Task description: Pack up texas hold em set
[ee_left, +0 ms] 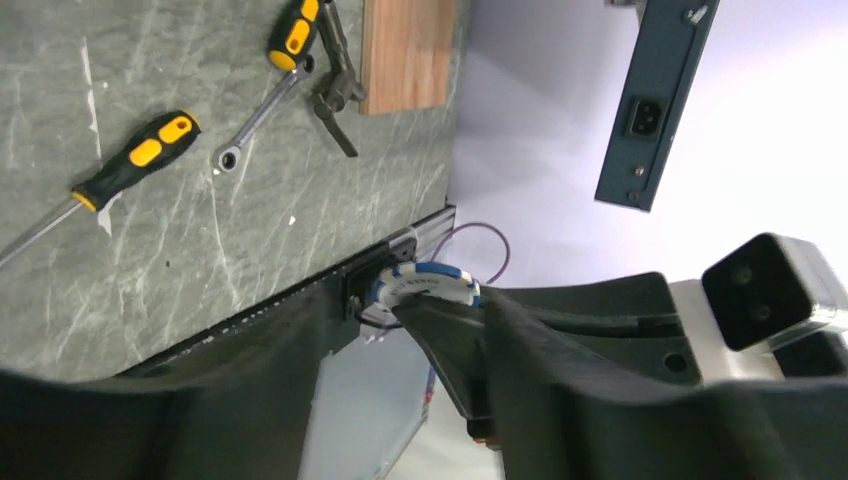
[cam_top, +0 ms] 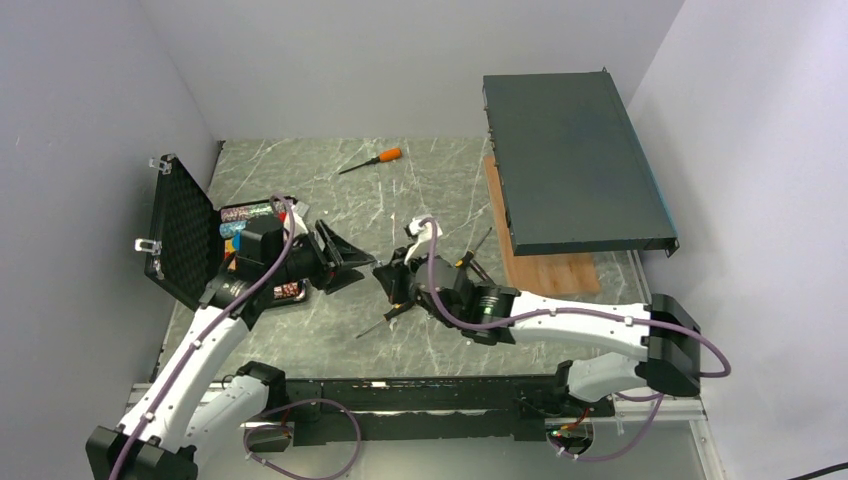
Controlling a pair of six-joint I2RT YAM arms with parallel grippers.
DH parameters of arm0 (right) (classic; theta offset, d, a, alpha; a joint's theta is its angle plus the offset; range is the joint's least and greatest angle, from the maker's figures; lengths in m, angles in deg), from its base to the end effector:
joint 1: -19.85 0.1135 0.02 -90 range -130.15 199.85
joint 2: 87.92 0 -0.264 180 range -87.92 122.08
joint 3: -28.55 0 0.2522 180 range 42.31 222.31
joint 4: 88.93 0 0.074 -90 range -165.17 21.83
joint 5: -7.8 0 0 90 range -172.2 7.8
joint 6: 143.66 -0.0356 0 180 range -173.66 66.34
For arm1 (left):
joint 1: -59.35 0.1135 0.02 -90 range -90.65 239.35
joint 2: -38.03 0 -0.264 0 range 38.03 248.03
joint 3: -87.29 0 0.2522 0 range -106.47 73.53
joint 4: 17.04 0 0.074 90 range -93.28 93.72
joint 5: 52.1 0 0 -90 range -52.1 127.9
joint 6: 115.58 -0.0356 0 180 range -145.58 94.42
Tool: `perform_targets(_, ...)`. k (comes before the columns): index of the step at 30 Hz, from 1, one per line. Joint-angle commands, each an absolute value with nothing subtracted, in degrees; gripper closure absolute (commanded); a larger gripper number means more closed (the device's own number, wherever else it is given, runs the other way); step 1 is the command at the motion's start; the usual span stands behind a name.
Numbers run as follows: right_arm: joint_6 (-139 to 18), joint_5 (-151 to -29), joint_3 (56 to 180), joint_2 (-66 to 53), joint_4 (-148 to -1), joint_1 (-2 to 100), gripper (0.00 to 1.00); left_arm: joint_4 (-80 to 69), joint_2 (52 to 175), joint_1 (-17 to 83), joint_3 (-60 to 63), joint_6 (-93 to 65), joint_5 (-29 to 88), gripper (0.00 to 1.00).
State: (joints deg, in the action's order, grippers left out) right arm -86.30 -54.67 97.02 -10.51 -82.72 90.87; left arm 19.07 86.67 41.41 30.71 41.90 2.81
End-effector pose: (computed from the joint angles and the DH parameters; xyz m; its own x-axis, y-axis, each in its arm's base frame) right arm 0.1175 0.2911 0.3044 -0.4456 0.1750 -0.8780 -0.5381 0.7314 0.4189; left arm 0.1709 -0.0768 0.2978 -0.8502 -0.5192 -0.0869 -0.1337 0.3727 -0.9183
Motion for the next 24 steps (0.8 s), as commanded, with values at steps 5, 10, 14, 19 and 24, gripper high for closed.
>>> perform_targets(5,-83.32,-89.26,96.09,-19.47,-82.51,80.1,1.0,24.95,77.33,43.79,25.09,20.69,3.43,0.1)
perform_targets(10,-81.63,-118.35,99.99,-18.27,-79.93,74.38,1.0,20.58,73.97,43.79,24.3,8.68,-11.7,0.12)
perform_targets(14,-80.76,-127.41,100.6,-19.19,-80.89,73.87,1.0,16.97,70.88,43.79,25.13,7.27,-21.39,0.2)
perform_targets(19,-84.34,-132.22,98.52,-20.33,-88.55,73.6,1.0,17.98,69.51,43.79,24.24,5.92,-24.73,0.37)
perform_targets(24,-86.95,-133.66,98.19,-18.7,-93.33,73.61,1.0,10.14,69.21,43.7,25.95,11.42,-29.95,0.46)
